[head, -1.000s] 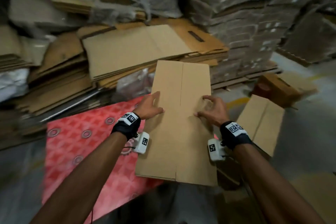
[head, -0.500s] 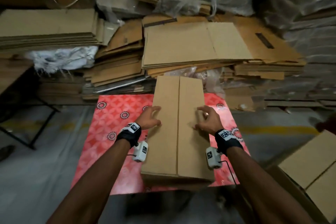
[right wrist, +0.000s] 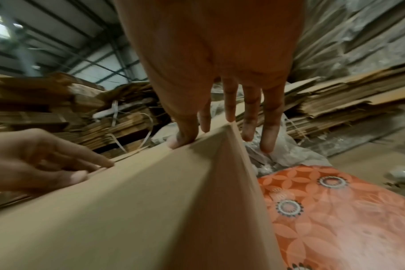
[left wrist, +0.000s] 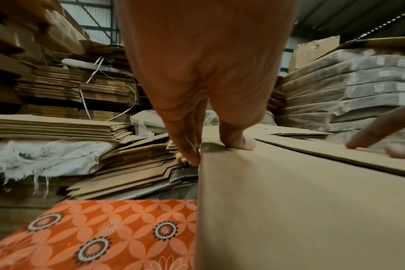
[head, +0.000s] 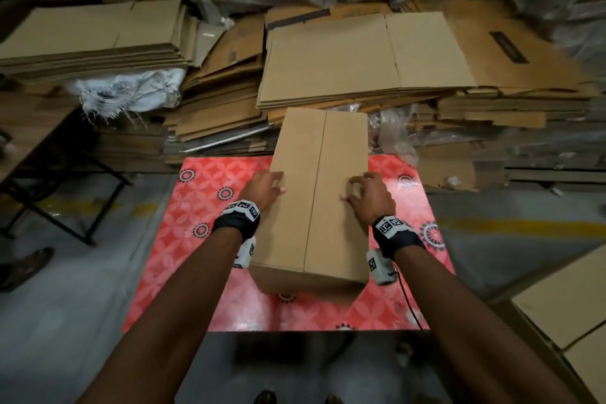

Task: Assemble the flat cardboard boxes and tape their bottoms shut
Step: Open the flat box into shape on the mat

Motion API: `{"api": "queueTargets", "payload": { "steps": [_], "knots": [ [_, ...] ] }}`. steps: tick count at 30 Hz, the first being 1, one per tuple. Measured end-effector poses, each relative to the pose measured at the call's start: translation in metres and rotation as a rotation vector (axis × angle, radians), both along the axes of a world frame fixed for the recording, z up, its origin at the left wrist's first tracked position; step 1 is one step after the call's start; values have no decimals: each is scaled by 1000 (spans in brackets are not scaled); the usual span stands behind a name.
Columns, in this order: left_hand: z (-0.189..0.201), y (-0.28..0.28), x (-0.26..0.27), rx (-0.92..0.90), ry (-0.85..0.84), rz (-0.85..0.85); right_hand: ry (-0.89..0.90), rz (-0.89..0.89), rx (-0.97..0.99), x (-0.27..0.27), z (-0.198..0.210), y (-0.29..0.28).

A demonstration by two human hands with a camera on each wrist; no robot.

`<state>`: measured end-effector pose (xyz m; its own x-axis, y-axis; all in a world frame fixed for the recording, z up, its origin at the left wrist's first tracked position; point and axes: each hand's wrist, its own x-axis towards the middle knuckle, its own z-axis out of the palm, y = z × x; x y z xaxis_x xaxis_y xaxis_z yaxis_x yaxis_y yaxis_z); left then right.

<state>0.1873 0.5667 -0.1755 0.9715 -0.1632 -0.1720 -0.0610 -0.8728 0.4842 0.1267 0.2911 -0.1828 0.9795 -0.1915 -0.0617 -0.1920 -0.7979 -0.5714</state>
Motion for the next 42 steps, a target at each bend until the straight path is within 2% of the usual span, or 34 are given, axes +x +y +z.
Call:
{"api": "queueTargets", "payload": {
  "steps": [6, 9, 14, 19, 22, 27, 29, 32, 34, 36, 38, 42],
  "knots": [
    [5, 13, -73, 54, -9, -140, -22, 112, -72, -71, -1, 17],
    [1, 23, -122, 52, -34, -157, -16, 139, -77, -114, -3, 28],
    [-15, 30, -182, 124, 31, -170, 9, 201, -80, -172, -20, 50],
    [-23, 24, -186, 138, -10, -147, 38, 176, -106, -174, -36, 66],
    [-23, 19, -174, 220, -70, -167, 61, 167, -122, -162, -36, 61],
    [-30, 8, -155, 262, -180, -336, 48, 156, -152, -147, -24, 57],
    [-34, 1, -152, 266, -174, -321, -113, 113, -156, -148, -18, 57],
    [-33, -8, -150, 282, -188, -307, -523, 45, -130, -155, -11, 58],
    [-31, -12, -148, 295, -196, -316, -764, -92, -143, -158, -4, 55],
    [-31, -13, -147, 305, -189, -321, -895, -248, -229, -158, 5, 48],
    [-32, -13, -146, 305, -175, -321, -852, -356, -353, -158, 12, 36],
    [-33, -14, -144, 309, -172, -329, -535, -385, -461, -161, -2, 24]
  ]
}}
